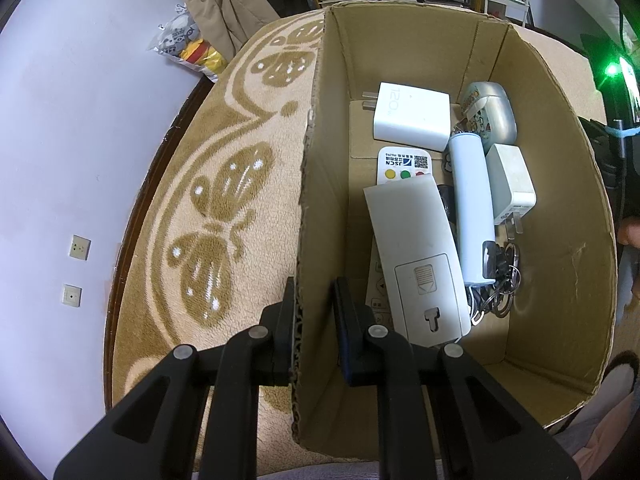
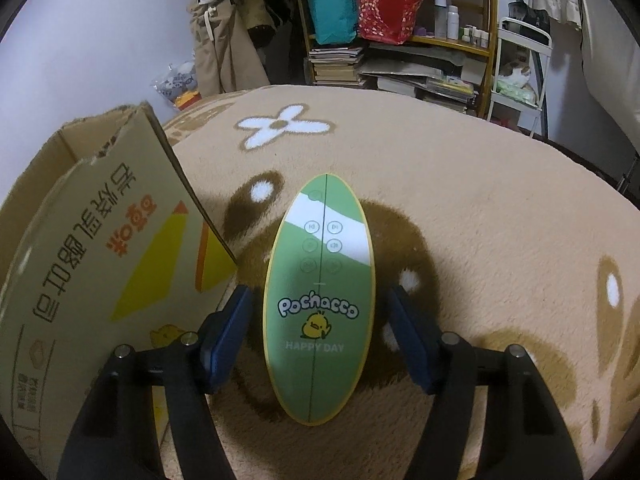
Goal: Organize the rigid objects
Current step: 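Move the right tool to the green Pochacco card and grasp it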
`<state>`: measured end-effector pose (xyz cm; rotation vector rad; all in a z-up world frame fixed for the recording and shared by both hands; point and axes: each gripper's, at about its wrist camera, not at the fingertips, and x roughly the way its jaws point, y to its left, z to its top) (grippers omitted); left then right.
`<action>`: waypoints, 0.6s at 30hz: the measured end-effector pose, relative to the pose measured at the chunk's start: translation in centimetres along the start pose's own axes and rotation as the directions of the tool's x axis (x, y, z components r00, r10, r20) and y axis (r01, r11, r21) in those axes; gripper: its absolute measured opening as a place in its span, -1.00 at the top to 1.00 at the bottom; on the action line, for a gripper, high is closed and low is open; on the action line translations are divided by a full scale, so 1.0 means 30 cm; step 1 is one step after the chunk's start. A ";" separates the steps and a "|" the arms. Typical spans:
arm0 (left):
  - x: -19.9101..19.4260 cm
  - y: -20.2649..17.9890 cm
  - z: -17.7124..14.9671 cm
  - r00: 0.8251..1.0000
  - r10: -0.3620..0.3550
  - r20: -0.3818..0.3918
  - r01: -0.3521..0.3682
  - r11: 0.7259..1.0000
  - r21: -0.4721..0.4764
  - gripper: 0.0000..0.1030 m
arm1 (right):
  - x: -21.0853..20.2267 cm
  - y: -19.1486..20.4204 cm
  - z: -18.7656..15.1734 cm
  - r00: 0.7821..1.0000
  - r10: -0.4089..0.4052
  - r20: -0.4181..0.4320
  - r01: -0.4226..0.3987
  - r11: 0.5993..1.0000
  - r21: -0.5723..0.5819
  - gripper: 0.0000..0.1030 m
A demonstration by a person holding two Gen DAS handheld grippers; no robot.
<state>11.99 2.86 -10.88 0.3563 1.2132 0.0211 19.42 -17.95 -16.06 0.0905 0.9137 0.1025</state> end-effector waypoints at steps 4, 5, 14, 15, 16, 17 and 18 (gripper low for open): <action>0.001 -0.001 0.000 1.000 0.000 0.000 0.000 1.000 -0.001 0.70 | -0.004 0.003 -0.011 0.999 -0.051 0.013 0.052 0.999 -0.004 -0.14; 0.002 -0.002 0.000 1.000 0.000 0.000 0.000 1.000 0.000 0.70 | -0.008 0.002 -0.013 0.999 -0.051 0.015 0.051 0.999 -0.002 -0.14; 0.003 -0.002 0.000 1.000 0.001 0.000 -0.001 1.000 0.001 0.70 | -0.040 -0.016 -0.012 0.999 -0.041 0.025 0.039 0.998 0.055 -0.13; 0.002 -0.001 0.000 1.000 0.000 0.000 0.000 1.000 0.000 0.70 | -0.045 -0.022 -0.013 0.999 -0.043 0.026 0.042 0.997 0.070 -0.13; 0.002 -0.001 0.000 1.000 0.000 -0.001 0.000 1.000 -0.001 0.70 | -0.045 -0.028 -0.010 0.999 -0.044 0.025 0.042 0.996 0.074 -0.13; 0.002 -0.001 0.000 1.000 0.000 0.000 0.000 1.000 -0.001 0.70 | -0.048 -0.032 -0.013 0.999 -0.043 0.024 0.041 0.996 0.081 -0.13; 0.003 -0.002 0.000 1.000 0.000 0.000 0.000 1.000 -0.001 0.70 | -0.051 -0.036 -0.015 0.999 -0.042 0.025 0.040 0.995 0.090 -0.13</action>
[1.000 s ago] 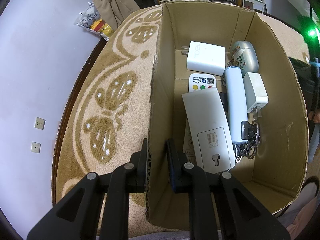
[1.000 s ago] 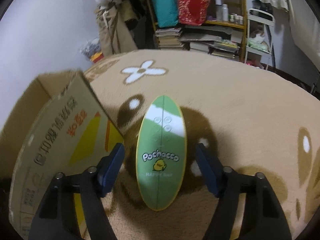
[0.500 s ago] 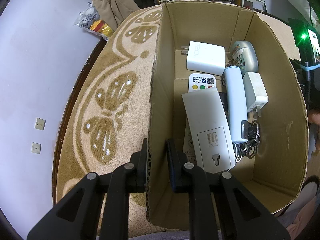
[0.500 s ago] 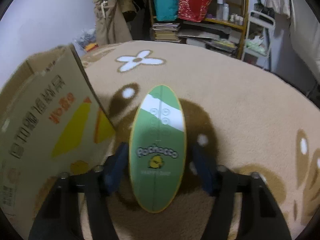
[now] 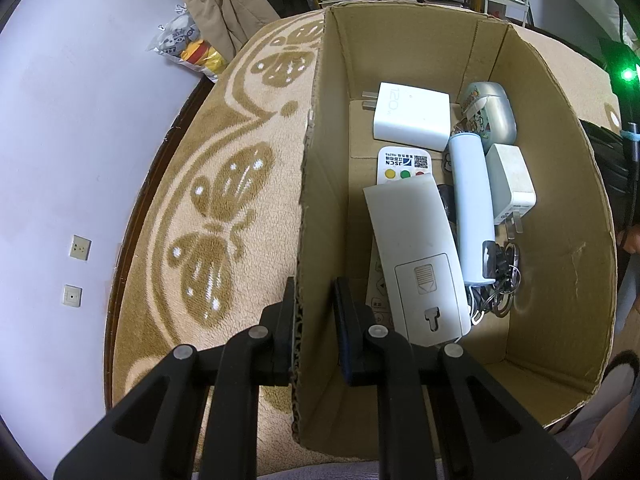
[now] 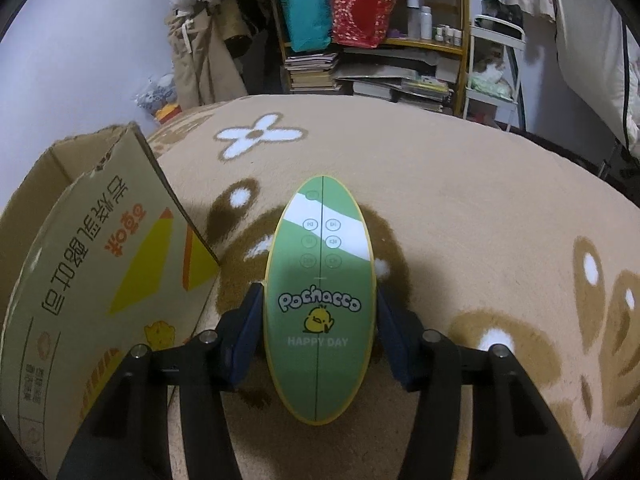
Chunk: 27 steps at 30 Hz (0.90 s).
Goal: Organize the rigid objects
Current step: 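Move the right tool to the green Pochacco card and grasp it, then carry the green Pochacco card into the box and open the right tool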
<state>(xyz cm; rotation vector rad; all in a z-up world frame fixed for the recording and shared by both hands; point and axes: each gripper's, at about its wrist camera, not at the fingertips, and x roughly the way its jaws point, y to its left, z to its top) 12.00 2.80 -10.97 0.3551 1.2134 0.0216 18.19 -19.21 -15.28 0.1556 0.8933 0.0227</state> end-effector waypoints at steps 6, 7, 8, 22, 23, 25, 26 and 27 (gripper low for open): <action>0.000 0.000 0.000 1.000 0.001 0.001 -0.001 1.000 0.002 0.70 | -0.055 -0.023 0.015 0.999 0.024 0.025 -0.025 0.998 0.052 -0.14; -0.002 0.000 0.001 1.000 0.001 0.001 -0.001 1.000 0.001 0.70 | -0.076 -0.022 0.023 0.999 0.033 0.041 -0.035 0.998 0.055 -0.14; -0.001 0.001 0.001 1.000 0.000 0.001 0.000 1.000 0.001 0.70 | -0.101 -0.017 0.032 0.997 0.042 0.061 -0.046 0.997 0.056 -0.14; -0.001 -0.001 -0.001 1.000 0.001 0.001 -0.001 1.000 0.000 0.70 | -0.294 0.140 0.081 0.962 0.223 0.157 -0.223 0.975 -0.019 -0.14; -0.001 0.000 -0.001 1.000 0.000 0.001 0.000 1.000 -0.001 0.70 | -0.301 0.159 0.080 0.958 0.238 0.157 -0.235 0.971 -0.034 -0.14; 0.000 -0.002 -0.001 1.000 0.000 0.001 0.000 1.000 0.000 0.70 | -0.316 0.191 0.076 0.953 0.260 0.158 -0.254 0.965 -0.061 -0.14; 0.000 -0.002 -0.001 1.000 0.000 0.001 0.000 1.000 0.000 0.70 | -0.322 0.203 0.075 0.949 0.271 0.158 -0.263 0.962 -0.074 -0.14; -0.001 -0.002 -0.002 1.000 0.001 0.001 -0.001 1.000 0.000 0.70 | -0.326 0.216 0.074 0.946 0.283 0.157 -0.272 0.958 -0.088 -0.14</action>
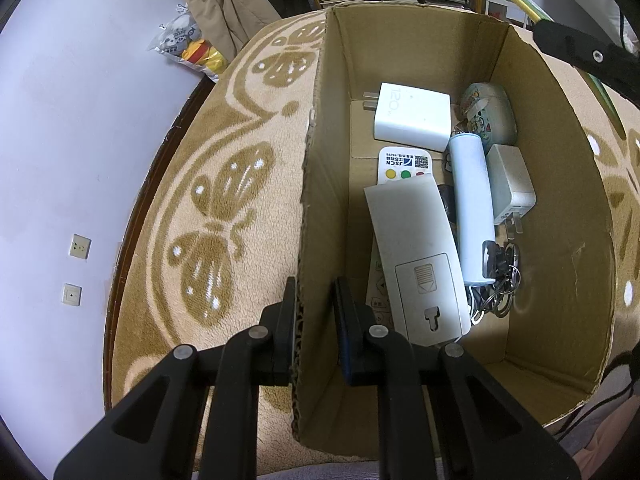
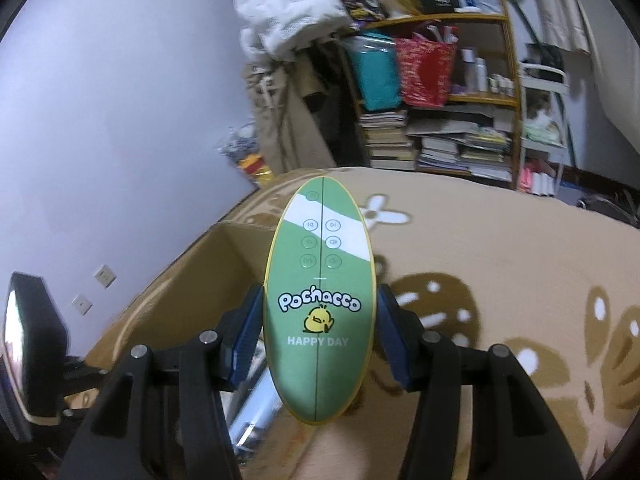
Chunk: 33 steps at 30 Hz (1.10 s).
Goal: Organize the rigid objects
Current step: 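Carry the green Pochacco card into the box and open the right tool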
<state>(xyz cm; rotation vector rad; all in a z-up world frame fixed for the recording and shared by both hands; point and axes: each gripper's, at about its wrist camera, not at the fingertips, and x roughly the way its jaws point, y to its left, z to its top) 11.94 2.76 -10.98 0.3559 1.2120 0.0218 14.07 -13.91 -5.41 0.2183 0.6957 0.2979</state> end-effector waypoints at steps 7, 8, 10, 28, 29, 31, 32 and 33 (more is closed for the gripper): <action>0.001 0.001 0.000 1.000 -0.001 0.000 0.001 1.000 -0.001 0.69 | 0.007 0.084 -0.039 0.998 0.052 -0.038 -0.054 0.996 -0.066 -0.14; 0.000 0.001 0.000 1.000 -0.001 0.000 0.001 1.000 0.000 0.69 | 0.010 0.091 -0.042 0.998 0.052 -0.043 -0.055 0.996 -0.074 -0.14; 0.001 0.001 0.000 1.000 0.000 0.000 0.000 1.000 0.000 0.69 | 0.027 0.107 -0.048 0.997 0.052 -0.059 -0.058 0.994 -0.090 -0.14; -0.002 0.002 -0.015 1.000 0.002 0.003 -0.002 1.000 0.003 0.69 | 0.065 0.156 -0.096 0.994 0.022 -0.106 -0.038 0.988 -0.150 -0.14; -0.002 0.003 -0.015 1.000 0.001 0.002 -0.001 1.000 0.001 0.69 | 0.067 0.155 -0.095 0.994 0.023 -0.108 -0.039 0.988 -0.149 -0.14; -0.004 0.004 -0.013 1.000 0.000 0.002 0.000 1.000 -0.002 0.69 | 0.073 0.154 -0.094 0.993 0.029 -0.111 -0.045 0.988 -0.146 -0.15; -0.005 0.004 -0.013 1.000 -0.004 0.003 0.004 1.000 -0.003 0.69 | 0.075 0.153 -0.096 0.993 0.022 -0.113 -0.038 0.988 -0.149 -0.16; -0.007 0.003 -0.013 1.000 -0.004 0.005 0.004 1.000 -0.005 0.69 | 0.074 0.153 -0.097 0.993 0.022 -0.113 -0.039 0.987 -0.153 -0.16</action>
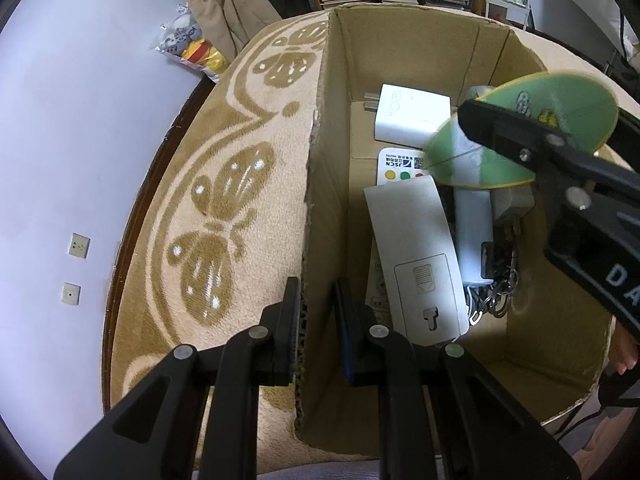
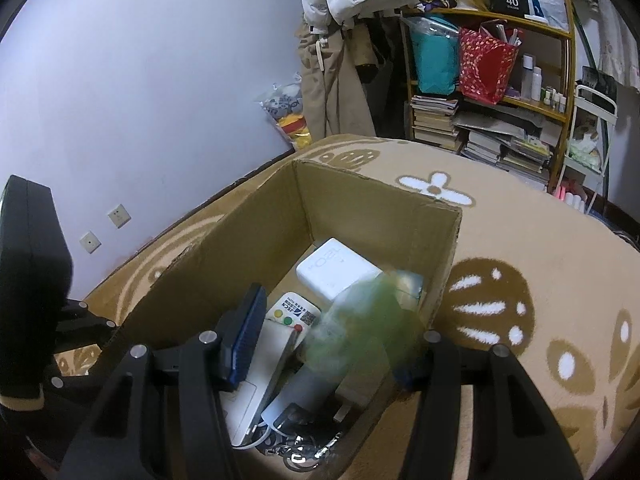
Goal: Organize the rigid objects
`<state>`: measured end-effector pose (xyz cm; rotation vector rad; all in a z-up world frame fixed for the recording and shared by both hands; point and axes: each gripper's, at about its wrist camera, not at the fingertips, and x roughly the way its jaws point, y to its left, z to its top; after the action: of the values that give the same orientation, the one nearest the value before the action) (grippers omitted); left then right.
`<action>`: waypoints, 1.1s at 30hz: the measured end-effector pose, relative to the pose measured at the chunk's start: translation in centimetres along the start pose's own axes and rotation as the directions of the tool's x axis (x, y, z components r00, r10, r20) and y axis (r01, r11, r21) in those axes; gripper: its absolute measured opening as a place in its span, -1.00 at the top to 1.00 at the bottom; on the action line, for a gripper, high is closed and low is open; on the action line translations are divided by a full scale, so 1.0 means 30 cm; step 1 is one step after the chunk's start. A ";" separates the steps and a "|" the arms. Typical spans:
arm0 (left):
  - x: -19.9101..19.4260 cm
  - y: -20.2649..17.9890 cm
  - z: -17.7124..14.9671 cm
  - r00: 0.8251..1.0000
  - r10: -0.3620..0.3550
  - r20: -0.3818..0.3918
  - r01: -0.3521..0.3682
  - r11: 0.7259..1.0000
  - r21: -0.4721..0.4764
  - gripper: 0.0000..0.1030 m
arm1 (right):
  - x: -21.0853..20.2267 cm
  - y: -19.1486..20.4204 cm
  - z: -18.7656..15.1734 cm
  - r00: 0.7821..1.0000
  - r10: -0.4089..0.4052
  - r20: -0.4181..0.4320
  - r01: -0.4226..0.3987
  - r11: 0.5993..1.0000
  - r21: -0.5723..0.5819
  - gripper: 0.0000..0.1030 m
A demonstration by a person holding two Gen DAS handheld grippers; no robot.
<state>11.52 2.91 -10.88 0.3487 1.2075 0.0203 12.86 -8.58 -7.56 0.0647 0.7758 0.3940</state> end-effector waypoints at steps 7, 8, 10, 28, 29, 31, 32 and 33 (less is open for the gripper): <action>-0.008 0.013 0.002 1.000 -0.003 0.009 0.003 1.000 -0.013 0.68 | -0.029 0.002 0.004 1.000 0.003 -0.009 -0.003 1.000 0.017 -0.28; -0.013 0.014 0.002 1.000 0.000 0.016 0.000 1.000 -0.016 0.68 | -0.035 0.002 0.004 1.000 0.000 -0.007 0.000 1.000 0.026 -0.37; -0.023 0.017 0.003 1.000 -0.006 0.022 0.006 1.000 -0.022 0.67 | -0.046 -0.001 0.002 1.000 0.000 -0.003 0.001 0.999 0.044 -0.41; -0.137 0.037 -0.005 0.992 -0.079 0.100 0.085 0.995 -0.055 0.52 | -0.259 -0.101 -0.022 0.987 -0.157 -0.025 0.159 0.983 0.087 -0.74; -0.151 0.035 -0.008 0.991 -0.082 0.108 0.089 0.995 -0.056 0.48 | -0.275 -0.109 -0.029 0.986 -0.165 -0.024 0.166 0.982 0.092 -0.81; -0.188 0.027 -0.011 0.988 -0.077 0.137 0.084 0.995 -0.049 0.26 | -0.309 -0.127 -0.041 0.983 -0.181 -0.015 0.182 0.977 0.110 -0.86; -0.209 0.023 -0.013 0.985 -0.073 0.158 0.080 0.996 -0.045 0.16 | -0.325 -0.132 -0.048 0.981 -0.192 -0.012 0.192 0.975 0.116 -0.87; -0.231 0.020 -0.016 0.981 -0.070 0.180 0.079 0.996 -0.043 -0.04 | -0.340 -0.136 -0.058 0.979 -0.205 -0.010 0.205 0.971 0.121 -0.87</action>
<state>8.68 2.21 -4.56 0.2552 1.0400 -0.0447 6.40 -16.27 -2.80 0.0986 0.7956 0.1502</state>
